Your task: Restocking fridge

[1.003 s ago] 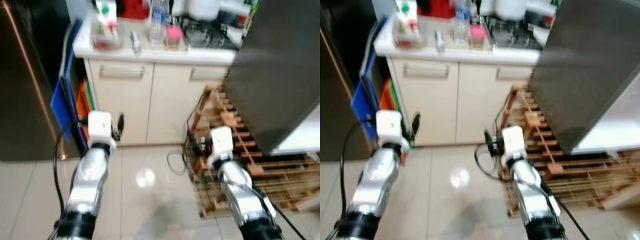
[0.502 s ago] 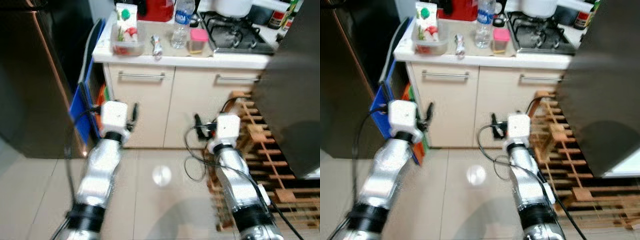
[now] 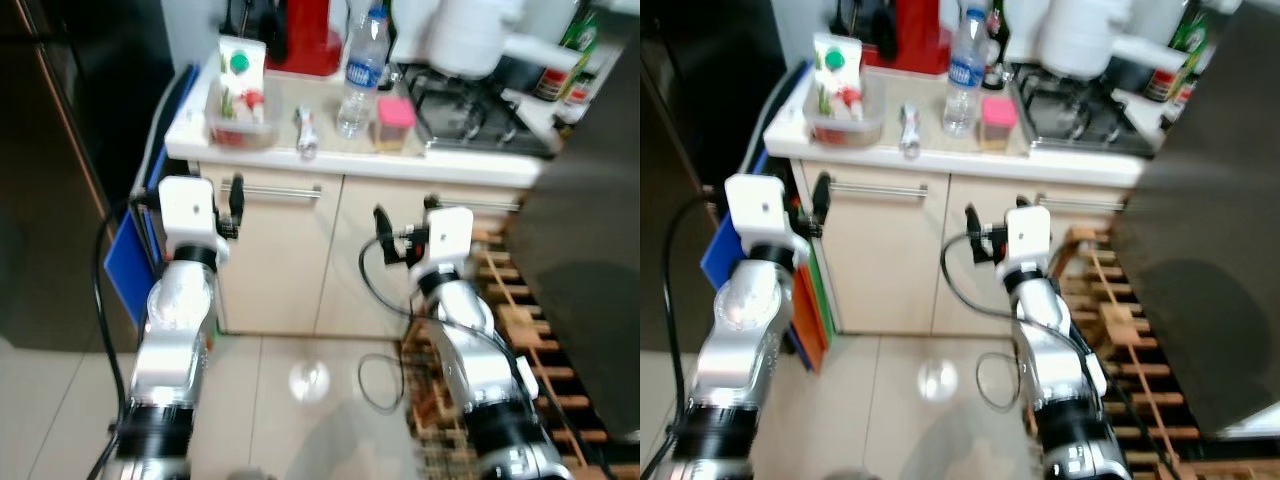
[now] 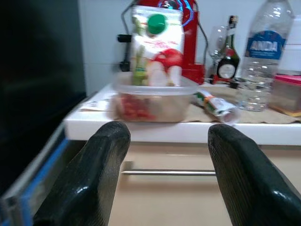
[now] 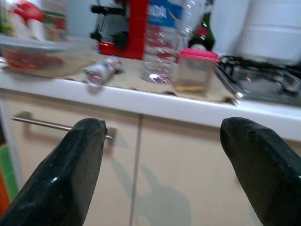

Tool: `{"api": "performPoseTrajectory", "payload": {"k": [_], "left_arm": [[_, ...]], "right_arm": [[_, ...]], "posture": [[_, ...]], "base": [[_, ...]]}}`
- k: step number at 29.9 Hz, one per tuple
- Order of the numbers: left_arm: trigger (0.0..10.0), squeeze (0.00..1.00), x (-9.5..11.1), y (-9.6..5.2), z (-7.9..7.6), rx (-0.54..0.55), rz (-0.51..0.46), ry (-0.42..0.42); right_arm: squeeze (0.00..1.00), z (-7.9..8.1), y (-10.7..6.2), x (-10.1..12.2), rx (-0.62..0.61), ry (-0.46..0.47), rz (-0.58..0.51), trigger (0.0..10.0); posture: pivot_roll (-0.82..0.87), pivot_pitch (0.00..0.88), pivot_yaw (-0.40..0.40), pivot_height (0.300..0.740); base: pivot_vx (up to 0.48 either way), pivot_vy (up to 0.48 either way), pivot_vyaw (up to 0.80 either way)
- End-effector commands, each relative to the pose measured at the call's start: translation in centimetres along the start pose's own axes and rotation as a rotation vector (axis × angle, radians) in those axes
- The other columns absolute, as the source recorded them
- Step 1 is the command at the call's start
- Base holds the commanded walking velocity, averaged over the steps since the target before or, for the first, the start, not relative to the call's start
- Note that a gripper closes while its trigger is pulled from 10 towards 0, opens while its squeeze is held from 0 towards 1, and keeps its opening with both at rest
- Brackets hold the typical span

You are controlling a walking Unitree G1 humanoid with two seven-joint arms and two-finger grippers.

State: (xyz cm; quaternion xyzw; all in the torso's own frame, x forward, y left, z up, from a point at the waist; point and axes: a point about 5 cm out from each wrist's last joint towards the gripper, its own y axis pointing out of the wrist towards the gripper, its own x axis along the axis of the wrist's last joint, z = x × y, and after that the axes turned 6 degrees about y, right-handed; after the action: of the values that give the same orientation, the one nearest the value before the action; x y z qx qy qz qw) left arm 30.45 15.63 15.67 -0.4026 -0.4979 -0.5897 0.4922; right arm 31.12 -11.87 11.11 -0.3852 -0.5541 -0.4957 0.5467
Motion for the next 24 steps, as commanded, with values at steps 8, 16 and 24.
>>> {"api": "performPoseTrajectory", "payload": {"k": [8,16,24], "left_arm": [[10.0,0.0,3.0,-0.7,-0.8,-0.046,-0.113,0.039],[10.0,0.0,4.6,-0.3,-0.6,-0.05,-0.147,0.049],[10.0,0.0,5.5,0.3,-1.6,-0.117,-0.164,0.102]], "right_arm": [[0.0,0.8,-0.2,0.2,0.028,0.032,-0.015,10.0],[0.0,0.8,0.1,0.6,0.047,0.032,-0.016,10.0],[0.0,0.9,0.2,0.8,0.053,0.026,-0.02,10.0]], "posture": [[0.1,0.0,-0.069,0.74],[0.11,0.0,-0.08,0.74],[0.09,0.0,-0.069,0.74]], "base": [[0.326,0.352,0.0],[0.281,0.39,0.0],[0.385,0.049,0.0]]}}
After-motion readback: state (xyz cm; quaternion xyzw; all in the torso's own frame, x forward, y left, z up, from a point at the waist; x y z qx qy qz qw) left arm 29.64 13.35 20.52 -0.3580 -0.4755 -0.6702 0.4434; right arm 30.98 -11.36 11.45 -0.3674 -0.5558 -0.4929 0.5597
